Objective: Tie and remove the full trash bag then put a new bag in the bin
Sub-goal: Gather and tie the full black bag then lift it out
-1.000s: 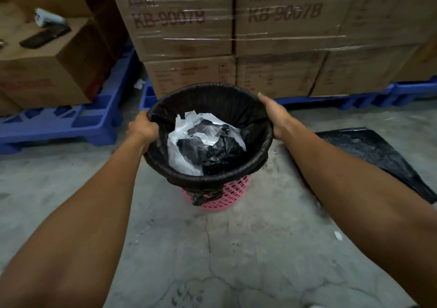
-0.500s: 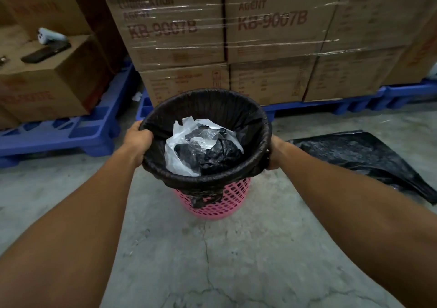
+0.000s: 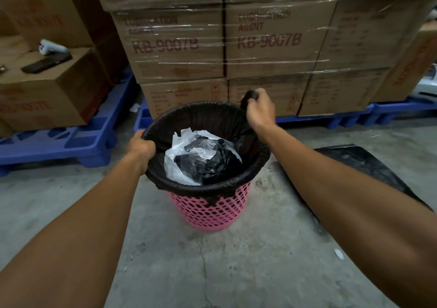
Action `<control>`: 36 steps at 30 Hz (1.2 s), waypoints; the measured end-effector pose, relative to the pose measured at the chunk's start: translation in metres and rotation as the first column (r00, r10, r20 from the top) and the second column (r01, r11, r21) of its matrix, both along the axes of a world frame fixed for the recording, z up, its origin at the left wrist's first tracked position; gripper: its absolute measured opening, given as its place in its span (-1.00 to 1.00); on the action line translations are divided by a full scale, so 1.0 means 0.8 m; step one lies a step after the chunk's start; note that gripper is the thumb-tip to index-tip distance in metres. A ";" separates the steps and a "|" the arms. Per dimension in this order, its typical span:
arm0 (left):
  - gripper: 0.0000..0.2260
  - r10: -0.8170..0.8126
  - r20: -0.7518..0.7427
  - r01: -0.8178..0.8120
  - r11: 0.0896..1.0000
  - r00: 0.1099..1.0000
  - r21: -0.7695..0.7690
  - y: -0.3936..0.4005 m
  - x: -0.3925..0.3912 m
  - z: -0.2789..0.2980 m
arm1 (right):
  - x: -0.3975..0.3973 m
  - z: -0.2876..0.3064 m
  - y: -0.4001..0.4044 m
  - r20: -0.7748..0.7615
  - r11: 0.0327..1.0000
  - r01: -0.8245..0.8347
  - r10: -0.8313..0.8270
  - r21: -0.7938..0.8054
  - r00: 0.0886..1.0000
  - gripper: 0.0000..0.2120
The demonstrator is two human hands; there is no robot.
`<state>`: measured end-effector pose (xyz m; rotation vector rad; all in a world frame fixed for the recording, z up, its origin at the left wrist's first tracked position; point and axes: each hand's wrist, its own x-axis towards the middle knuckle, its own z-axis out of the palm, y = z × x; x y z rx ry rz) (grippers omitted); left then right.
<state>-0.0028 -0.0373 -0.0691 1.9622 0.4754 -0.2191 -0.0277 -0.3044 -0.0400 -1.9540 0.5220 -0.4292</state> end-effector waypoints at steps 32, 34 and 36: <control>-0.50 0.067 -0.499 -0.316 0.843 0.864 -0.435 0.027 0.007 -0.036 | 0.025 -0.035 0.010 -0.137 0.879 0.093 -0.175 -0.468 0.975 -0.42; -0.49 0.074 -0.504 -0.321 0.847 0.861 -0.425 0.027 0.007 -0.038 | 0.023 -0.039 0.010 -0.362 0.836 -0.105 -0.117 -0.538 0.925 -0.25; -0.50 0.086 -0.487 -0.323 0.844 0.869 -0.427 0.027 0.006 -0.038 | 0.019 -0.043 0.004 -0.360 0.773 -0.144 -0.115 -0.617 0.926 -0.56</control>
